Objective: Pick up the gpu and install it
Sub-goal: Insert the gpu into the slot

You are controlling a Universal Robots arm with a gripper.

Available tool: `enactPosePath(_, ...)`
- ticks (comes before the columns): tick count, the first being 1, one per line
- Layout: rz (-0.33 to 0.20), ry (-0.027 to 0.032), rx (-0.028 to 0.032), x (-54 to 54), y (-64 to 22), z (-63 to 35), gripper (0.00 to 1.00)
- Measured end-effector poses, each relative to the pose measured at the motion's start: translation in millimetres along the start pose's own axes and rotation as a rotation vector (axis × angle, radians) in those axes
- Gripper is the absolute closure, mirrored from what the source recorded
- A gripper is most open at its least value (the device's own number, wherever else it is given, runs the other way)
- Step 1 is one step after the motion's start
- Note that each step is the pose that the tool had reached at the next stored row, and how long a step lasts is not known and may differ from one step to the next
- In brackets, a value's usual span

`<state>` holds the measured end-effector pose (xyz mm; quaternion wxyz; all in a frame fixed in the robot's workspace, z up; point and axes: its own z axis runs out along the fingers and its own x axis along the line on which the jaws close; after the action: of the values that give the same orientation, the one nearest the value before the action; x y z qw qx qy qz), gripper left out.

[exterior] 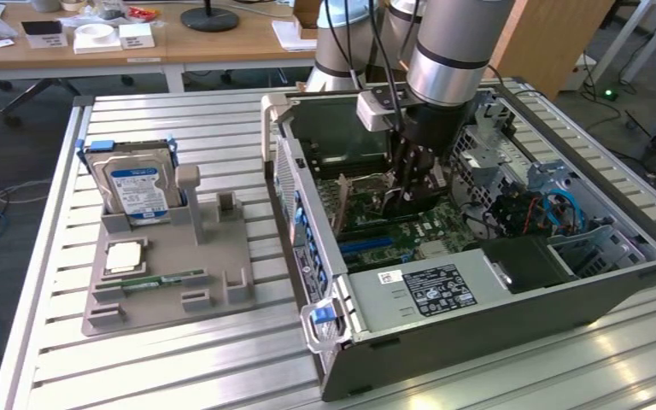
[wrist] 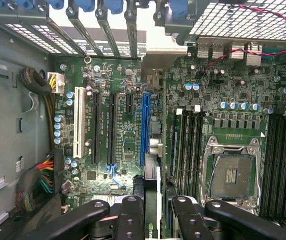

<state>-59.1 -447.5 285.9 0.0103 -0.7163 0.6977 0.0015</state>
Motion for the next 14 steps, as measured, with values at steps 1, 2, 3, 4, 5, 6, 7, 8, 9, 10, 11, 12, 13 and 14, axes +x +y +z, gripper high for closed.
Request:
enactPosePath(1,0.0,-0.0001,0.0,0.0,0.0,0.0,0.74)
enactPosePath(2,0.0,0.0,-0.0001,0.0,0.0,0.0,0.74)
enactPosePath(3,0.0,-0.0001,0.0,0.4,0.1,0.0,0.74)
enactPosePath(4,0.0,0.0,0.0,1.0,0.1,0.0,0.74)
enactPosePath(5,0.0,0.0,-0.0001,1.5,0.1,-0.1,0.74)
enactPosePath(6,0.002,0.0,0.0,1.6,0.2,0.0,0.74)
enactPosePath(7,0.005,0.0001,-0.0001,1.7,0.1,0.0,0.74)
enactPosePath(8,0.01,0.0002,0.0,1.7,0.1,0.1,0.74)
enactPosePath(9,0.016,0.0002,0.0002,1.7,0.1,0.2,0.74)
enactPosePath(10,0.023,0.0004,0.0003,1.7,0.1,0.2,0.74)
enactPosePath(11,0.029,0.0005,0.0004,1.8,0.1,0.3,0.74)
enactPosePath(12,0.036,0.0005,0.0006,1.8,0.1,0.4,0.74)
enactPosePath(13,0.041,0.0005,0.0006,1.7,0.1,0.4,0.74)
enactPosePath(14,0.042,0.0005,0.0006,1.8,0.1,0.4,0.74)
